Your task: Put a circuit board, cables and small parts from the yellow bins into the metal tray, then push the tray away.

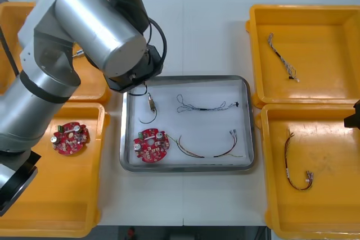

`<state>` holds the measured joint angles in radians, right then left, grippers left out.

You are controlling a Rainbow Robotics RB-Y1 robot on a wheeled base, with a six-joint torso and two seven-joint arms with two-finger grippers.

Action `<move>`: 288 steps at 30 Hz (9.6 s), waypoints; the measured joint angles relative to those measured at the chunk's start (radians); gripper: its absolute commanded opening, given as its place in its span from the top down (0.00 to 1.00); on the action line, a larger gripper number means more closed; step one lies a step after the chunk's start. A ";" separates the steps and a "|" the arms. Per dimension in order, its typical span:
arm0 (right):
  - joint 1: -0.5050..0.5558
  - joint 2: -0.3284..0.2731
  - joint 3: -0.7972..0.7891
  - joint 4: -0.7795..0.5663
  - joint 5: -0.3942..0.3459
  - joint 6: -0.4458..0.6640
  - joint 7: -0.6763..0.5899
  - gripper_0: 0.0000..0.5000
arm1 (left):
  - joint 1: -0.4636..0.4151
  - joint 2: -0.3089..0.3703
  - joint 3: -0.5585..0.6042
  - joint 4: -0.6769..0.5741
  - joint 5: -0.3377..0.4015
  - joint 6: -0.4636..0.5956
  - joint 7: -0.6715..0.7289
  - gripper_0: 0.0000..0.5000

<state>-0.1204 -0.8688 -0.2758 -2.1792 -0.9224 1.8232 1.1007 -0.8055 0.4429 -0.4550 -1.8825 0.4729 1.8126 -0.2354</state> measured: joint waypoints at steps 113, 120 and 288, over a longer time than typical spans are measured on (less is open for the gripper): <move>0.003 0.000 0.000 0.000 -0.001 0.000 0.000 0.00 | 0.290 0.564 0.544 -0.240 0.553 -0.039 -0.667 0.00; -0.005 0.000 0.015 -0.001 -0.008 0.047 0.000 0.00 | 0.454 0.588 0.638 -0.240 0.540 -0.089 -0.681 0.00; -1.030 0.363 1.527 0.727 0.617 -0.717 0.536 1.00 | 0.857 0.482 0.857 -0.468 0.448 -0.087 -0.702 0.00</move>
<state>-1.1509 -0.5058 1.2511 -1.4524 -0.3050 1.1060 1.6364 0.0517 0.9248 0.4024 -2.3503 0.9209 1.7254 -0.9370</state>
